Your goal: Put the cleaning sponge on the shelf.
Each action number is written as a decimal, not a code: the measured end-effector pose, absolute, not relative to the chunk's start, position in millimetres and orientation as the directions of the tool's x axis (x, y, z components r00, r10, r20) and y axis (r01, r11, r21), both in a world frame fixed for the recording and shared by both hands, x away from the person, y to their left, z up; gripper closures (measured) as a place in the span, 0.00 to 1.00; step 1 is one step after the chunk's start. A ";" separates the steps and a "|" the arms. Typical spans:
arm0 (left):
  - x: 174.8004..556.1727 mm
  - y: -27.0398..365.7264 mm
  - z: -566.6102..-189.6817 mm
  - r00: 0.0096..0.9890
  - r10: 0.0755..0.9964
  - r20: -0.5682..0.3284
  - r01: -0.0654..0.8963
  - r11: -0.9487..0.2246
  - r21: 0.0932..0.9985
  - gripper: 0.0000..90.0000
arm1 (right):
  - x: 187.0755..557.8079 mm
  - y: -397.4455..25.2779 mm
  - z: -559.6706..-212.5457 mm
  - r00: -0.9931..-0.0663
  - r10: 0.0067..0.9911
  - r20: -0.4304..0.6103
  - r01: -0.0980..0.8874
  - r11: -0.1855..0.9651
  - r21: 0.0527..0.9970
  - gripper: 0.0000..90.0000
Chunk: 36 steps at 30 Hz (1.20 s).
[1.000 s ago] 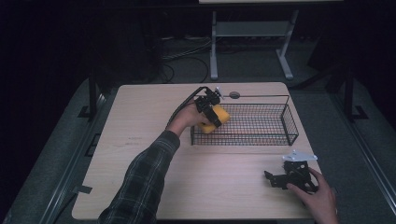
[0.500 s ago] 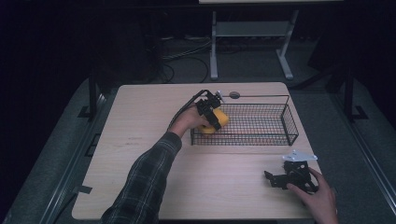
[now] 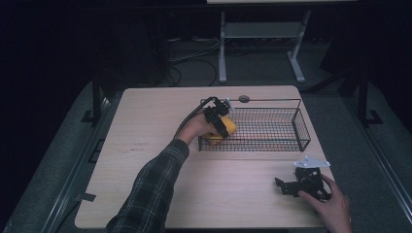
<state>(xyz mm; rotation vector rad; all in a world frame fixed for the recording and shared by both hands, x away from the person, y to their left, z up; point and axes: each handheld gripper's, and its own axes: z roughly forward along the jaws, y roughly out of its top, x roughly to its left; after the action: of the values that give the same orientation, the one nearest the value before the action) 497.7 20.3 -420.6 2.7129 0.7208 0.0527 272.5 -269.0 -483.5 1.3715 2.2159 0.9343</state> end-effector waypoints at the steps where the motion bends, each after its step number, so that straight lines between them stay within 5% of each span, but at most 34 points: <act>1: 497.7 20.1 -420.7 0.871 0.488 -0.050 0.476 -0.817 0.326 0.24 | 272.5 -269.0 -483.6 -0.457 0.889 0.031 0.643 0.306 0.703 0.01; 36: 498.0 22.7 -407.6 0.870 0.490 -0.055 0.475 -0.803 0.360 0.18 | 272.4 -269.0 -483.4 -0.457 0.889 0.029 0.642 0.307 0.702 0.01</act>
<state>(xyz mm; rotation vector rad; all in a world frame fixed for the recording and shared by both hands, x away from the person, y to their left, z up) 498.0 22.7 -407.6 2.6760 0.7158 0.0576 272.4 -269.0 -483.4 1.3706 2.2150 0.9324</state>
